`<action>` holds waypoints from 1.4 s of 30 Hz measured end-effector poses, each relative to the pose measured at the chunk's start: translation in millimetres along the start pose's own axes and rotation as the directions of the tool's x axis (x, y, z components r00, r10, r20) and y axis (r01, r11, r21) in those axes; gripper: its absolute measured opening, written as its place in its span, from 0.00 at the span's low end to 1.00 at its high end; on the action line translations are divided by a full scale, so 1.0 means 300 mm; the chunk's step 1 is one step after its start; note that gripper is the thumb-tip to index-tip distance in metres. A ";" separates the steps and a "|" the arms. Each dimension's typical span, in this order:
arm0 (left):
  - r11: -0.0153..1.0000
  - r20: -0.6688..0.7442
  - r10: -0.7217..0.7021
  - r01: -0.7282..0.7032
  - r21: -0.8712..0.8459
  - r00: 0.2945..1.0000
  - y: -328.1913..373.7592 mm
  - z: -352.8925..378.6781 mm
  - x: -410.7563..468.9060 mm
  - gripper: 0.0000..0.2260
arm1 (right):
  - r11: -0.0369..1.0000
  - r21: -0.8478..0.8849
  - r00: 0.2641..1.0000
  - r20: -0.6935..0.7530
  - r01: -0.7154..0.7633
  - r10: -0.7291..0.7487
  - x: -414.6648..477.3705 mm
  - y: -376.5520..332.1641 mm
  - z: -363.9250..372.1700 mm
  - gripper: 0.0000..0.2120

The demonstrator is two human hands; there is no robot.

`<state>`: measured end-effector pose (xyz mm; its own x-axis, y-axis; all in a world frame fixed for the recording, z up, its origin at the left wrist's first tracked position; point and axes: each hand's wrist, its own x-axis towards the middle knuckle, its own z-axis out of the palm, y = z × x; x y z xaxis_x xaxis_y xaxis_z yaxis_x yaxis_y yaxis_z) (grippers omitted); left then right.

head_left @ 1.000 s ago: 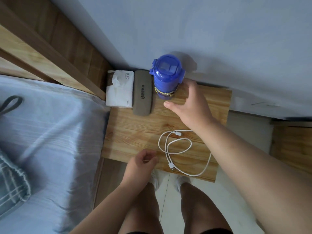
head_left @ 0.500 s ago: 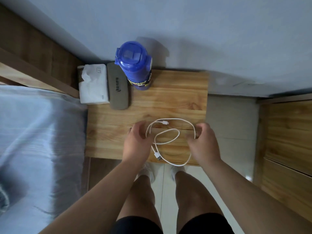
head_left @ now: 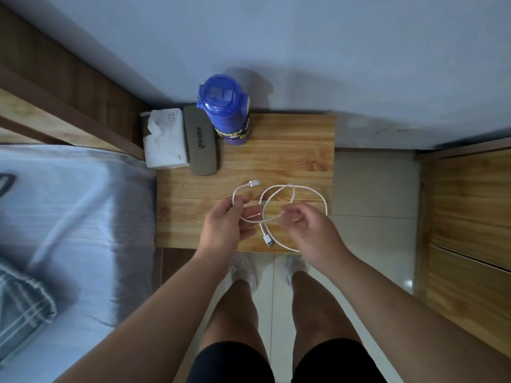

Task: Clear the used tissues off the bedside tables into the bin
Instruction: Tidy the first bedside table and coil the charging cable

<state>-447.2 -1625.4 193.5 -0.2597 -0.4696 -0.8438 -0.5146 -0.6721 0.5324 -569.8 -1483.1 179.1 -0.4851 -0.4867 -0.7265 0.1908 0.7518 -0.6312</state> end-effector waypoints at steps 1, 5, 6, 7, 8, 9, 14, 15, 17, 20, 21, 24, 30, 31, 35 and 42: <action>1.000 0.027 -0.004 0.004 -0.017 1.000 0.013 -0.004 -0.026 0.11 | 1.000 0.012 1.000 0.023 0.015 -0.015 -0.025 -0.020 0.009 0.18; 0.967 0.095 -0.069 0.090 -0.240 0.993 0.078 -0.014 -0.123 0.10 | 0.997 0.075 0.992 0.119 0.032 -0.040 -0.116 -0.096 0.025 0.31; 0.958 0.107 -0.074 0.100 -0.268 0.991 0.094 -0.016 -0.145 0.10 | 0.995 0.086 0.991 0.116 0.055 -0.065 -0.135 -0.110 0.025 0.28; 0.957 0.114 -0.066 0.095 -0.273 0.991 0.110 -0.017 -0.163 0.09 | 0.993 0.080 0.991 0.093 0.090 -0.098 -0.150 -0.122 0.023 0.21; 0.961 0.112 -0.050 0.078 -0.264 0.992 0.123 -0.020 -0.178 0.09 | 0.991 0.058 0.990 0.065 0.121 -0.124 -0.166 -0.134 0.019 0.15; 0.967 0.107 -0.022 0.048 -0.249 0.994 0.134 -0.023 -0.193 0.09 | 0.989 0.021 0.989 0.041 0.145 -0.145 -0.180 -0.144 0.012 0.11; 0.966 0.144 0.249 -0.256 0.027 0.958 0.175 -0.031 -0.257 0.16 | 0.992 -0.012 0.991 0.038 0.128 -0.127 -0.213 -0.194 -0.035 0.06; 0.950 0.157 0.277 -0.295 0.103 0.948 0.182 -0.026 -0.262 0.16 | 0.992 0.011 0.990 0.061 0.127 -0.127 -0.216 -0.206 -0.043 0.06; 0.906 0.101 0.321 -0.336 0.256 0.942 0.204 -0.017 -0.264 0.16 | 0.991 -0.006 0.986 0.100 0.137 -0.136 -0.221 -0.227 -0.062 0.10; 0.728 0.039 0.516 -0.461 0.507 0.856 0.241 -0.036 -0.237 0.13 | 0.985 -0.063 0.976 0.159 0.160 -0.149 -0.223 -0.241 -0.102 0.14; 0.616 0.125 0.585 -0.539 0.574 0.802 0.250 -0.050 -0.222 0.13 | 0.981 -0.082 0.968 0.196 0.173 -0.155 -0.222 -0.247 -0.119 0.14; 0.522 0.427 0.452 -0.620 0.586 0.784 0.287 -0.080 -0.180 0.25 | 0.970 -0.132 0.935 0.321 0.203 -0.152 -0.216 -0.269 -0.169 0.14; 0.825 0.404 0.131 -0.325 0.462 0.905 0.310 -0.055 -0.164 0.16 | 0.979 -0.058 0.955 0.240 0.193 -0.174 -0.174 -0.260 -0.238 0.08; 0.920 0.403 0.064 -0.211 0.331 0.913 0.313 -0.047 -0.170 0.18 | 0.982 -0.020 0.966 0.187 0.186 -0.179 -0.165 -0.251 -0.235 0.06; 0.882 0.605 -0.177 0.398 -0.251 0.776 0.348 -0.010 -0.189 0.17 | 0.969 0.063 0.970 -0.038 0.240 -0.238 -0.165 -0.242 -0.185 0.07; 0.769 0.645 -0.096 0.468 -0.436 0.758 0.401 0.047 -0.214 0.14 | 0.933 -0.159 0.943 0.142 0.323 -0.302 -0.224 -0.215 -0.086 0.10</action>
<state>-504.0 -1668.0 310.9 -0.6751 0.0780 -0.7336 -0.1613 -0.9859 0.0436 -571.5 -1487.3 275.8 -0.3939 -0.7493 -0.5324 -0.1147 0.6148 -0.7803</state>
